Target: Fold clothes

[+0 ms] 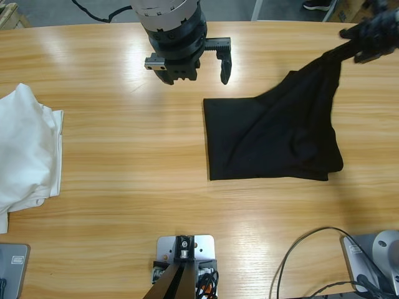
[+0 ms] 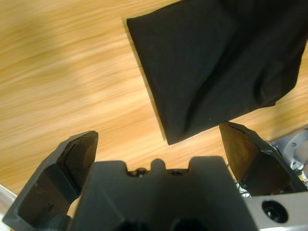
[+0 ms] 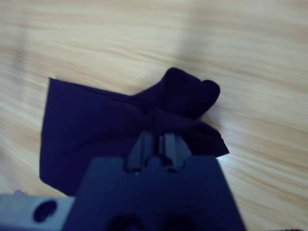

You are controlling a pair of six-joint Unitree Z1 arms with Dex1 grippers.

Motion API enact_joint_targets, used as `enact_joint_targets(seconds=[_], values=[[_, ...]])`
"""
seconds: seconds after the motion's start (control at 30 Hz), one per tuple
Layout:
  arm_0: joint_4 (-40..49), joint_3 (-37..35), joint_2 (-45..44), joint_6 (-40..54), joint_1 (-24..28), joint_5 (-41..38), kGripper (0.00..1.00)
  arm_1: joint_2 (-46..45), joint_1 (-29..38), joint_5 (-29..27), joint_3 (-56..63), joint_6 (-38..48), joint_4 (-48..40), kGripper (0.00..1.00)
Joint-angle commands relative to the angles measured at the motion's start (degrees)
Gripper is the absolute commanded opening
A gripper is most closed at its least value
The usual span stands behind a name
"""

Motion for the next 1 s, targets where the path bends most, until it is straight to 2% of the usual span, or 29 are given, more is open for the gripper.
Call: enact_joint_targets(seconds=[0.03, 0.1, 0.13, 0.17, 0.2, 0.23, 0.33, 0.43, 0.5, 0.63, 0.7, 0.87, 1.0], values=[[8.73, 1.70, 0.26, 0.78, -0.36, -0.41, 1.000, 6.52, 0.67, -6.61, -0.21, 2.27, 10.99, 0.000], [8.73, 1.60, 0.63, 0.78, -0.36, -0.49, 1.000, 4.55, 0.67, -11.16, 0.58, 2.39, 11.36, 0.002], [8.73, 1.53, 0.75, 0.78, -0.42, -0.49, 1.000, 3.62, 0.70, -13.50, 0.77, 3.17, 11.39, 0.443], [8.68, 1.42, 0.82, 0.78, -0.50, -0.49, 1.000, 2.84, 0.68, -15.89, 0.73, 5.05, 11.46, 0.804], [8.66, 1.28, 0.89, 0.78, -0.64, -0.49, 1.000, 2.02, 0.68, -17.40, 0.51, 7.33, 11.66, 0.924], [8.64, 1.12, 0.98, 0.78, -0.77, -0.55, 1.000, 1.18, 0.63, -17.49, 0.17, 8.26, 11.57, 0.987], [8.70, 1.02, 0.94, 0.74, -0.92, -0.76, 1.000, -1.04, 0.70, -17.12, -0.02, 8.12, 11.34, 1.000], [8.73, 1.61, -0.48, -0.82, -0.71, -0.76, 0.987, -6.61, 0.61, -17.56, 1.02, 10.15, 17.81, 1.000], [8.59, 1.47, -0.62, -1.24, -0.63, -0.76, 0.987, -9.93, 0.61, -15.48, 4.92, 13.49, 20.37, 1.000], [7.25, 1.28, 0.26, -1.59, -0.63, -1.67, 0.947, -18.39, 0.63, -11.11, 21.16, 22.70, 13.94, 0.991], [6.89, 1.33, 1.50, -1.35, -0.64, -3.59, 0.942, -22.82, 0.70, -8.63, 25.17, 27.50, 10.81, 0.889], [4.13, 1.28, 3.68, -0.10, -1.42, -6.82, 0.904, -24.00, 1.14, -7.29, 32.95, 36.67, 4.18, 0.897], [4.07, 1.33, 3.60, 0.71, -1.42, -6.86, 0.904, -18.41, 6.70, -7.08, 36.86, 41.35, -3.69, 0.876]])
